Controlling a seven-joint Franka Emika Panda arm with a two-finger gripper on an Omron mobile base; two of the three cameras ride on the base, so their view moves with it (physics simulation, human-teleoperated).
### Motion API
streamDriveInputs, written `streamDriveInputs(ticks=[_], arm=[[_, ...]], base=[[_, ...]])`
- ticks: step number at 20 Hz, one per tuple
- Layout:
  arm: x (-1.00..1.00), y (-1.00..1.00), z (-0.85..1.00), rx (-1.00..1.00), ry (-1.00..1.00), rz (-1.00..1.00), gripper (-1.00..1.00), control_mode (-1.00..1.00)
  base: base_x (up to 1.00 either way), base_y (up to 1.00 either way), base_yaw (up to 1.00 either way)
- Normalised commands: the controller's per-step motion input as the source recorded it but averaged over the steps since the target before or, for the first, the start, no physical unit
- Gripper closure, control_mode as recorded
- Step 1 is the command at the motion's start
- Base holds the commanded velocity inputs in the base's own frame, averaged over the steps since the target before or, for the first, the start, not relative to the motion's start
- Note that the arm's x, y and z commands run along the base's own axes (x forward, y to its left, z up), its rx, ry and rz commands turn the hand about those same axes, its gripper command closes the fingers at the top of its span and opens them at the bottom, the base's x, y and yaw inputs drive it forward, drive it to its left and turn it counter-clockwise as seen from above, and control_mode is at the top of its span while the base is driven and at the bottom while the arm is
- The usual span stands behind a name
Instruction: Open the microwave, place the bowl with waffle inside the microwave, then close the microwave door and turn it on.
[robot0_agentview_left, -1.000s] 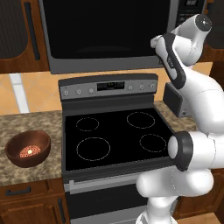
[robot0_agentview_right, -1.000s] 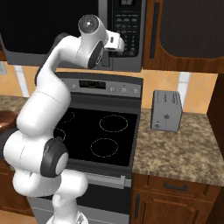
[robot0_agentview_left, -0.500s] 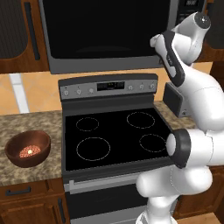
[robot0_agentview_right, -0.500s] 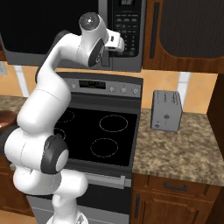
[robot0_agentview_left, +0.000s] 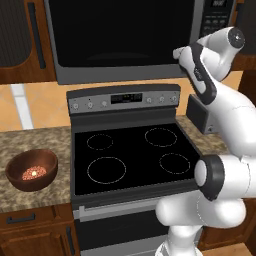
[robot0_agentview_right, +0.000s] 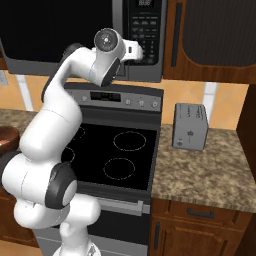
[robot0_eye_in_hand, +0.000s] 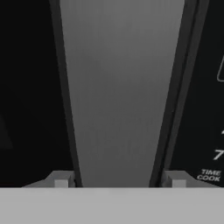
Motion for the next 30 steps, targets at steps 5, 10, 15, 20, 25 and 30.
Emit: streamDriveInputs(ticks=[5, 10, 15, 20, 25, 30], arm=[[1.00, 0.61, -0.53, -0.02, -0.01, 0.12, 1.00, -1.00], [0.56, 1.00, -0.14, 0.00, 0.05, 0.12, 1.00, -1.00], [0.00, 1.00, 0.00, -0.03, 0.11, 0.15, 1.00, -1.00], [-0.64, 1.00, 0.00, -0.07, 0.05, 0.14, 1.00, -1.00], [-1.00, 1.00, 0.00, -0.09, 0.00, 0.02, 1.00, -1.00], [-1.00, 1.00, 0.00, -0.14, 0.00, 0.00, 1.00, -1.00]], base=[[0.00, 0.00, 0.00], [0.00, 0.00, 0.00], [0.00, 0.00, 0.00], [0.00, 0.00, 0.00], [0.00, 0.00, 0.00], [0.00, 0.00, 0.00]])
